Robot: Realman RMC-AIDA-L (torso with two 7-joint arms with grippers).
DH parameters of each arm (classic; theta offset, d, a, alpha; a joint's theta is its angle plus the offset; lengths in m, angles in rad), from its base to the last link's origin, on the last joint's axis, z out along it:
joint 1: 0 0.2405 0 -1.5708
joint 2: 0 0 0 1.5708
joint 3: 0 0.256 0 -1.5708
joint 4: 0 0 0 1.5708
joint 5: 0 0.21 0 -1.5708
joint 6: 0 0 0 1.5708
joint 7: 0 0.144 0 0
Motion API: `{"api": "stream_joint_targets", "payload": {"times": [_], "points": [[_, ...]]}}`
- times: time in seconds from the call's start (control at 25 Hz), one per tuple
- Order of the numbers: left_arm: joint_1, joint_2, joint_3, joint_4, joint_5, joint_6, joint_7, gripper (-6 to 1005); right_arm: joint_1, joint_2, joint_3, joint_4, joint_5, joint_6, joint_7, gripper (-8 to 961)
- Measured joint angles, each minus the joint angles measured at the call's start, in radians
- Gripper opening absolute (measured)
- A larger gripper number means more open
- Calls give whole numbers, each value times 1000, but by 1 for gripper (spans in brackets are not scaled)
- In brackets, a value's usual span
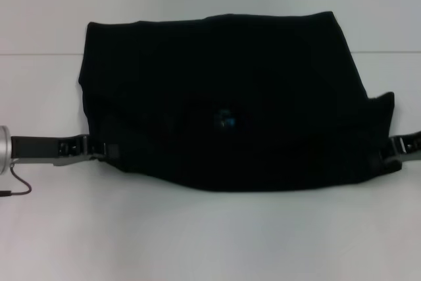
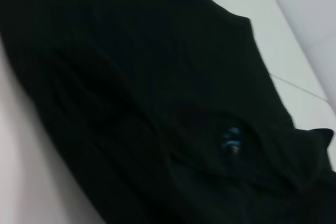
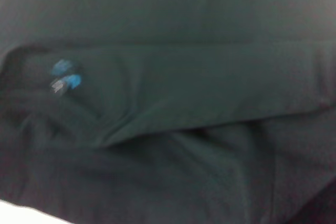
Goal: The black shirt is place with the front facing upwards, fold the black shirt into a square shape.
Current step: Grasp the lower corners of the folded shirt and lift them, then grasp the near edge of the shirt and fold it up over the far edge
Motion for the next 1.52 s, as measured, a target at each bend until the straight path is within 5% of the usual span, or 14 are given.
{"api": "stream_joint_targets", "payload": {"times": [0.32, 0.64, 0.84, 1.0, 1.36, 1.52], "points": [[3, 53, 6, 2, 93, 363, -16, 9, -53, -5, -19, -97, -57, -341, -171, 49], [29, 40, 14, -2, 293, 548, -29, 10, -99, 52, -56, -78, -170, -459, -344, 48], [30, 39, -1, 1, 296, 540, -26, 10, -96, 55, -28, -42, -159, -438, -374, 48], [0, 46, -82, 3, 291, 516, -24, 10, -93, 37, 39, -36, -91, -427, -373, 48], [-42, 74, -325, 0, 228, 313, -68, 11, -91, -60, 287, 79, 155, -295, -281, 47], [-30, 61, -364, -20, 144, 147, -92, 11, -102, -65, 343, 122, 280, -151, -246, 47]]}}
